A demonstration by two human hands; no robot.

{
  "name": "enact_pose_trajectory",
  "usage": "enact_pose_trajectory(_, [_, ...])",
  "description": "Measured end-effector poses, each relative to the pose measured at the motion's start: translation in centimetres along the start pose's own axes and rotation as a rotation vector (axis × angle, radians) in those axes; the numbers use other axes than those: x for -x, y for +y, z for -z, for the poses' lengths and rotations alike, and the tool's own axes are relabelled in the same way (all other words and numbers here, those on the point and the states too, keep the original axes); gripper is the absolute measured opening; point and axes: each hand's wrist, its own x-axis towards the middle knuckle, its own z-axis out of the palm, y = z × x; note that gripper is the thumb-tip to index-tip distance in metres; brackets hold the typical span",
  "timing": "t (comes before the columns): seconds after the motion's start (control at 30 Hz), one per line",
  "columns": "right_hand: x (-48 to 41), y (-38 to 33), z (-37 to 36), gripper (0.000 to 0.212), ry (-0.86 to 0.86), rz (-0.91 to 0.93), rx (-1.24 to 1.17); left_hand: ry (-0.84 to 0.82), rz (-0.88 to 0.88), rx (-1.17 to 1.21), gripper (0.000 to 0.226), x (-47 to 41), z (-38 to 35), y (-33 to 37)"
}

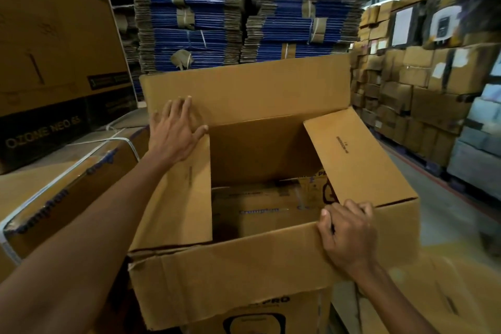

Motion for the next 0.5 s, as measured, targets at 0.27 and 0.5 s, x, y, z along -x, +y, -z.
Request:
enact_pose_trajectory(0.27, [-0.2,0.1,-0.8,0.043,0.025,0.005,0.006,-0.339,0.063,-0.016,0.082,-0.6,-3.0,-0.5])
enact_pose_trajectory(0.5, [-1.9,0.3,-2.2,0.044,0.027,-0.003,0.009,-0.470,0.134,-0.010,0.112,1.3,-4.0,1.6])
